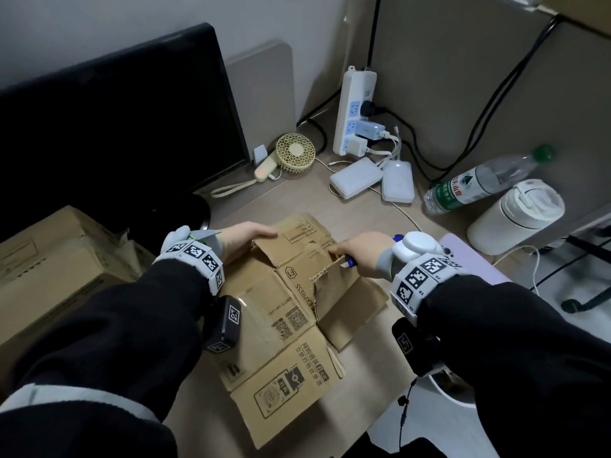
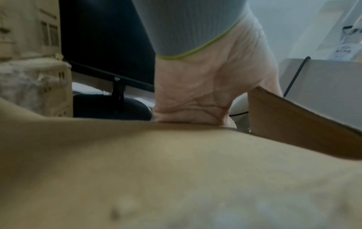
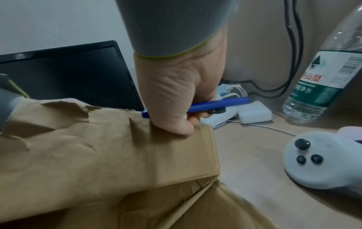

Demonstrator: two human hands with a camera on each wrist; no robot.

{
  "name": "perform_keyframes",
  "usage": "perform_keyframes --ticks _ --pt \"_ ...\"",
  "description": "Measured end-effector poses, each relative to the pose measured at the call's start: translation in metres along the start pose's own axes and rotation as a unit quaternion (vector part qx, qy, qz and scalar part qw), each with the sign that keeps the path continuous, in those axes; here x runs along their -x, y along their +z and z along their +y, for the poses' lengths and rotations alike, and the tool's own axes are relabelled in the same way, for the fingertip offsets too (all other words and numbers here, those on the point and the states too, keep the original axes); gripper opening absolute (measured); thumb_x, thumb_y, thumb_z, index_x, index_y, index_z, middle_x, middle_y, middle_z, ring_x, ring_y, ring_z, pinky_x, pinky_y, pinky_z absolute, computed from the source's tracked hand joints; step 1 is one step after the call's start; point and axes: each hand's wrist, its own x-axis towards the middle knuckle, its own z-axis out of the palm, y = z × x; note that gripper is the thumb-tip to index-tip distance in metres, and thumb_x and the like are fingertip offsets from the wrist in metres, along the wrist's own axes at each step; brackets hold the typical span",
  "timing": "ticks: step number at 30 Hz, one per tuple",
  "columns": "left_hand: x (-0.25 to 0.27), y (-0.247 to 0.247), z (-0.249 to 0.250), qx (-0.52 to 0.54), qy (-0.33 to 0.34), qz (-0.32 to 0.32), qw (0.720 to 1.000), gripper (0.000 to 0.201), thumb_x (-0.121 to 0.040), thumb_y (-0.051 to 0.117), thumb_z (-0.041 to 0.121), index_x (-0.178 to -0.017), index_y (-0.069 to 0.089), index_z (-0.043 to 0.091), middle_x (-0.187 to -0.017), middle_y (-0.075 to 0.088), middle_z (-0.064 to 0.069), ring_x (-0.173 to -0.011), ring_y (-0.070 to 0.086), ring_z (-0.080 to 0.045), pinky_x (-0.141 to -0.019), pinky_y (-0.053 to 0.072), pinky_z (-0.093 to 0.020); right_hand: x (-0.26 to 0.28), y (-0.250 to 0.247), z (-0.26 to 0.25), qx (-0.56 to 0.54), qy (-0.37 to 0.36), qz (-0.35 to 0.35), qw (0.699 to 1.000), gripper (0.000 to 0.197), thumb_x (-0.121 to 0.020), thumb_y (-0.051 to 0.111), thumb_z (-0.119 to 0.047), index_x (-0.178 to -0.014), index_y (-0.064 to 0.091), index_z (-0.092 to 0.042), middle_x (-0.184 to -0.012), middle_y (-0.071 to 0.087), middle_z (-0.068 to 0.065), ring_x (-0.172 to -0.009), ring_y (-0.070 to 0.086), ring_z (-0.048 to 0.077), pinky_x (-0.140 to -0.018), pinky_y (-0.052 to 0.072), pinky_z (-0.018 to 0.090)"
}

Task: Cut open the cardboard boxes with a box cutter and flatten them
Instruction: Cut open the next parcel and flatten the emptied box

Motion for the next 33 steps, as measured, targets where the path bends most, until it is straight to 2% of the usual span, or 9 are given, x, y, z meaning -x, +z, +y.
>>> perform_keyframes --ticks 2,5,9,15,18,23,26,29,33 --pt "0.002 0.003 -0.003 -0.013 -0.027 -0.008 1.0 0.026 -0.093 0.05 0.028 -0.093 0.067 0.008 -0.077 0.069 -0.011 -0.064 0.066 -0.024 -0.072 0.053 -0.03 0.002 0.008 0.004 -0.035 0.009 0.027 0.999 0.074 -0.085 0.046 0.0 -0.147 0.029 -0.036 -0.145 0.045 -0.004 -0.125 0.049 0.025 -0.09 0.042 0.029" --pt "0.01 0.001 -0.006 -0.031 -0.071 -0.035 0.996 0.023 -0.093 0.053 0.029 -0.091 0.067 0.011 -0.083 0.07 -0.009 -0.077 0.064 -0.025 -0.08 0.051 -0.033 0.002 0.022 0.008 -0.101 0.047 0.077 0.991 0.067 -0.089 0.046 -0.003 -0.146 0.031 -0.033 -0.15 0.034 -0.001 -0.124 0.049 0.028 -0.094 0.042 0.032" --pt "0.02 -0.009 -0.012 -0.09 -0.08 -0.022 0.993 0.022 -0.094 0.051 0.035 -0.089 0.062 0.017 -0.078 0.061 -0.001 -0.069 0.058 -0.016 -0.058 0.046 -0.024 -0.002 0.027 0.009 -0.143 0.096 0.128 0.977 0.052 -0.092 0.047 -0.009 -0.139 0.044 -0.029 -0.15 0.03 0.004 -0.122 0.051 0.029 -0.094 0.042 0.034" --pt "0.022 -0.001 -0.024 0.057 -0.056 -0.01 0.997 0.023 -0.086 0.046 0.028 -0.075 0.063 0.018 -0.068 0.056 0.002 -0.053 0.052 -0.012 -0.039 0.036 -0.013 -0.008 0.016 -0.002 -0.166 0.128 0.134 0.969 0.051 -0.094 0.047 -0.013 -0.14 0.041 -0.033 -0.134 0.047 0.011 -0.114 0.055 0.033 -0.088 0.043 0.033" --pt "0.022 0.005 -0.028 0.172 -0.022 -0.016 0.985 0.037 -0.086 0.046 0.028 -0.061 0.068 0.014 -0.071 0.064 -0.002 -0.06 0.062 -0.015 -0.045 0.044 -0.015 -0.007 0.012 -0.007 -0.193 0.127 0.109 0.967 0.058 -0.093 0.045 -0.008 -0.144 0.035 -0.032 -0.128 0.059 0.012 -0.112 0.057 0.033 -0.086 0.046 0.034" --pt "0.022 0.022 -0.038 0.296 0.01 -0.056 0.953 0.056 -0.09 0.045 0.053 -0.067 0.07 0.007 -0.08 0.068 -0.014 -0.071 0.068 -0.025 -0.064 0.056 -0.029 0.001 0.013 -0.011 -0.251 0.124 0.086 0.956 0.066 -0.089 0.039 0.0 -0.145 0.032 -0.033 -0.114 0.066 0.012 -0.08 0.071 0.028 -0.078 0.055 0.033" --pt "0.022 0.031 -0.041 0.304 0.011 -0.075 0.95 0.075 -0.091 0.032 0.065 -0.07 0.076 0.009 -0.081 0.072 -0.013 -0.072 0.069 -0.025 -0.073 0.049 -0.033 0.004 0.013 -0.012 -0.263 0.124 0.082 0.953 0.068 -0.089 0.038 0.002 -0.146 0.03 -0.034 -0.124 0.062 0.012 -0.077 0.072 0.027 -0.08 0.053 0.031" --pt "0.021 0.031 -0.037 0.302 -0.001 -0.08 0.95 0.083 -0.087 0.027 0.075 -0.088 0.073 0.006 -0.089 0.073 -0.016 -0.08 0.069 -0.027 -0.076 0.049 -0.035 0.006 0.012 -0.013 -0.268 0.123 0.081 0.952 0.068 -0.09 0.037 0.001 -0.147 0.027 -0.034 -0.129 0.059 0.012 -0.074 0.072 0.026 -0.082 0.053 0.031" --pt "0.016 0.019 -0.027 0.235 -0.021 -0.107 0.966 0.098 -0.081 0.019 0.083 -0.082 0.078 0.005 -0.097 0.071 -0.017 -0.088 0.068 -0.028 -0.082 0.052 -0.034 0.009 0.012 -0.011 -0.285 0.133 0.089 0.945 0.067 -0.091 0.036 -0.001 -0.147 0.026 -0.034 -0.119 0.062 0.012 -0.076 0.071 0.028 -0.071 0.054 0.03"
